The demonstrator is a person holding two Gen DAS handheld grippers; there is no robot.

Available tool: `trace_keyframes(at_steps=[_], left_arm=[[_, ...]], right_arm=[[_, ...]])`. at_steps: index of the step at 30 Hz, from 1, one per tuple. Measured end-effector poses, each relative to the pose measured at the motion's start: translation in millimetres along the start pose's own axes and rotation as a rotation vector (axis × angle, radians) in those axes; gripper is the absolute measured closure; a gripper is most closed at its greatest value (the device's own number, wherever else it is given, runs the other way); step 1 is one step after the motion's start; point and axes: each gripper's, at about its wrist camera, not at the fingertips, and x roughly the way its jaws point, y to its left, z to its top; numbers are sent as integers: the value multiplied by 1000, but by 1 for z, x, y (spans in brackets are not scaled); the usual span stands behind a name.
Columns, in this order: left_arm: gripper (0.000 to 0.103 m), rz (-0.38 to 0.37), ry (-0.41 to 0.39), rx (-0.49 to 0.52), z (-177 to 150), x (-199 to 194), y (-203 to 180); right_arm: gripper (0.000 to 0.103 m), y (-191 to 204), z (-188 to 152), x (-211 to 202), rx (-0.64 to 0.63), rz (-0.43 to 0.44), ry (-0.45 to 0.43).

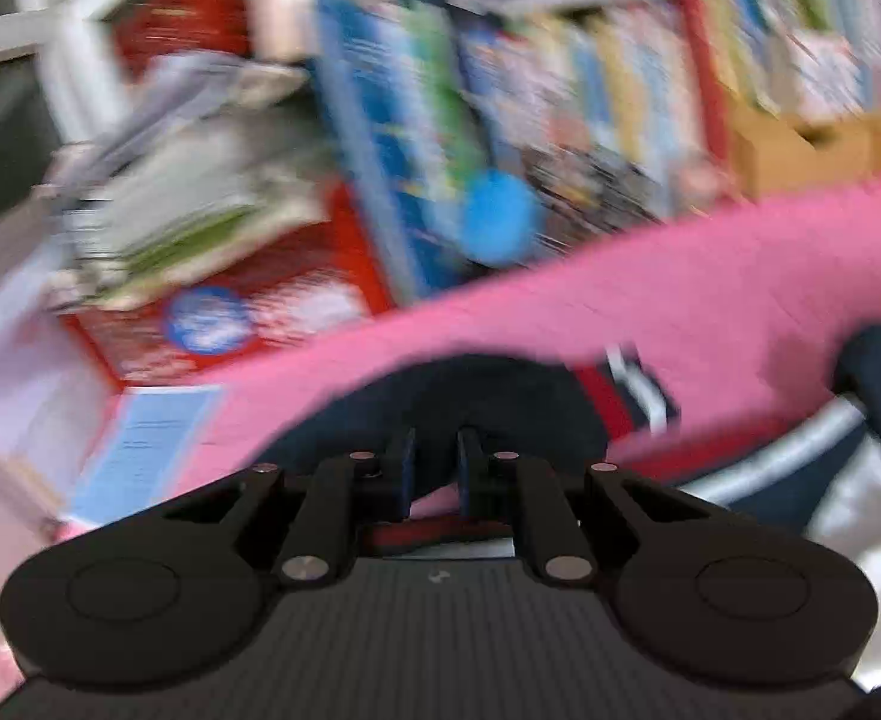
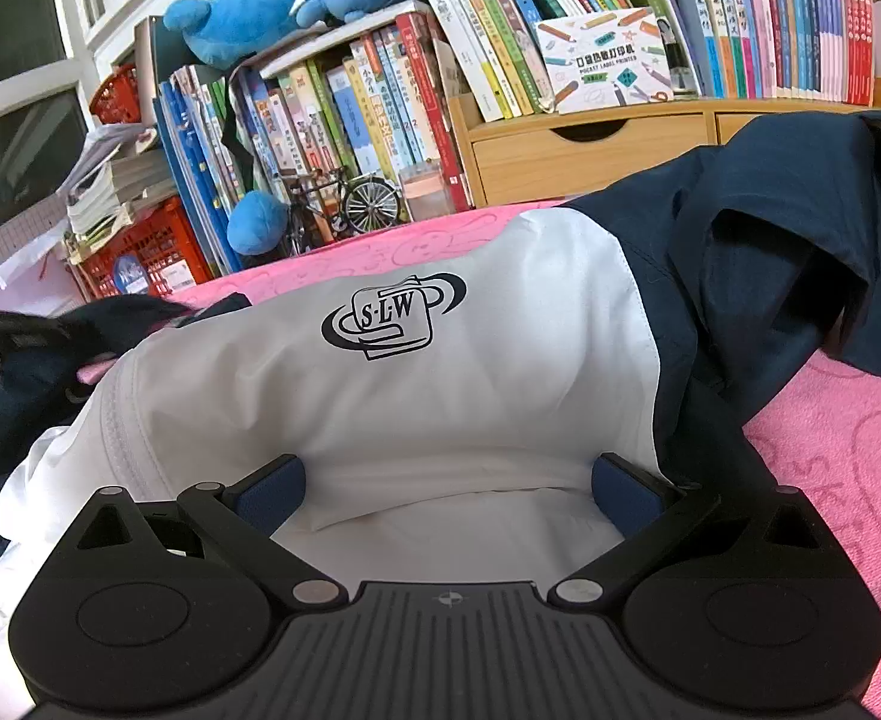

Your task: Fold clothes

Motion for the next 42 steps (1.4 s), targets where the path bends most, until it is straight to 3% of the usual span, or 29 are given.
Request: trace_keyframes(at_steps=[6,10,13,14,15,17,21,23,24,25,26,27,29,34,37,41,42], left_arm=[[89,176,21,-127,-5,-27,88],[86,127,21,-42,-18,-27,65],[75,81,16,32,-26,-25,43],[59,65,14,57,-29,-24,35],[28,50,13,82,-31,-23,27],[2,19,9,131,-37,-22,12],[2,-43,3,230,-48,-19,-18],[2,-8,22,255,-51,0,-35],[15,10,43,250,-51,13,-39],[34,10,67,208,-50,24,-35],[80,-1,93,149,-48,34,-27],[89,-9,111,81,-45,40,-14],[92,7,122,-28,-37,45,13],[94,215,52,-125,-13,25,86],[92,289,78,-247,-11,19,121],[78,378,126,-423,-12,13,165],[71,385,126,-418,-13,11,164]], right_arm=[[0,-1,0,0,1,2,2],[0,-1,1,0,1,1,2],[0,-1,1,0,1,0,3],[0,-1,1,0,0,-1,3],[0,0,1,0,0,-2,3],[0,0,1,0,-1,-3,3],[0,0,1,0,1,-3,3],[0,0,1,0,1,-3,3],[0,0,1,0,2,-3,3],[0,0,2,0,2,-2,3],[0,0,2,0,3,-2,3],[0,0,2,0,4,-2,3],[0,0,2,0,5,-2,2],[0,0,2,0,7,-1,1],[0,-1,2,0,8,-1,0],[0,0,2,0,9,-4,-2],[0,0,2,0,9,-5,-2]])
